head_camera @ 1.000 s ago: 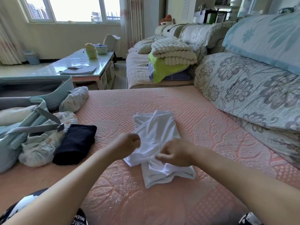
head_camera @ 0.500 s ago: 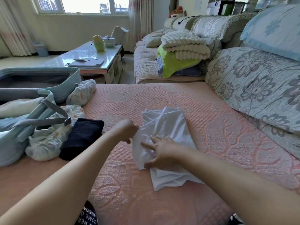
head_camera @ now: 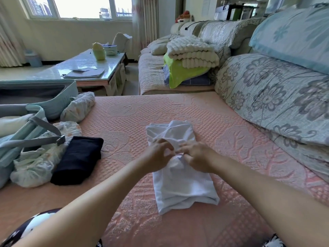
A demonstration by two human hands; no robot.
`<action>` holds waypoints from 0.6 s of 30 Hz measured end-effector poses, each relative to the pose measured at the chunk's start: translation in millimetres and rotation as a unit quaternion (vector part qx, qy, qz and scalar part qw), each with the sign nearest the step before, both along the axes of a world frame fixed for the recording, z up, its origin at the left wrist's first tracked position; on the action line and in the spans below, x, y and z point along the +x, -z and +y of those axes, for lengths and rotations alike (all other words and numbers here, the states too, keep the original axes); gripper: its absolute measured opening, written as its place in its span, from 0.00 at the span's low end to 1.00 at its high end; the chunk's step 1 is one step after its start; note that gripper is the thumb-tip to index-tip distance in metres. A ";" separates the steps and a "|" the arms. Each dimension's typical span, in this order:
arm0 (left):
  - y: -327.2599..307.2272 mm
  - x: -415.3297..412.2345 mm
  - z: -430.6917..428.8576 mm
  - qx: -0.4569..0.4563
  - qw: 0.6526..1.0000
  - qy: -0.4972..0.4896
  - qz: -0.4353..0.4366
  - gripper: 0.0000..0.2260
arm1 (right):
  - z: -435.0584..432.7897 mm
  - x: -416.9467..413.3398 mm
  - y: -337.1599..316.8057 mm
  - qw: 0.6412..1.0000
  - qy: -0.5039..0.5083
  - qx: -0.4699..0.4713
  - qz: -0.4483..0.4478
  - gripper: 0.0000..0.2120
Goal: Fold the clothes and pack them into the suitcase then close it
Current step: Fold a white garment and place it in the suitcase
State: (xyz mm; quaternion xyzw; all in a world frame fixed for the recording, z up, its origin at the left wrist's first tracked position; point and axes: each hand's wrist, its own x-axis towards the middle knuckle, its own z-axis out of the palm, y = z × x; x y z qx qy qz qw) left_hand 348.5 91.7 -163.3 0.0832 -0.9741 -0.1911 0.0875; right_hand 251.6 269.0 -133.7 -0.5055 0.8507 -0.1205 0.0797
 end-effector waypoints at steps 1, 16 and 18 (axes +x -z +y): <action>4.3 5.2 1.1 -0.043 0.997 0.030 -0.050 0.23 | 1.1 2.5 3.4 1.000 -0.011 0.027 0.001 0.20; 18.6 54.9 32.5 -0.155 0.973 0.135 -0.104 0.38 | 44.9 31.2 8.3 0.989 -0.130 0.033 0.054 0.24; 10.6 61.8 33.8 -0.153 0.972 0.174 -0.034 0.36 | 53.2 35.6 6.6 0.982 -0.153 0.078 0.080 0.34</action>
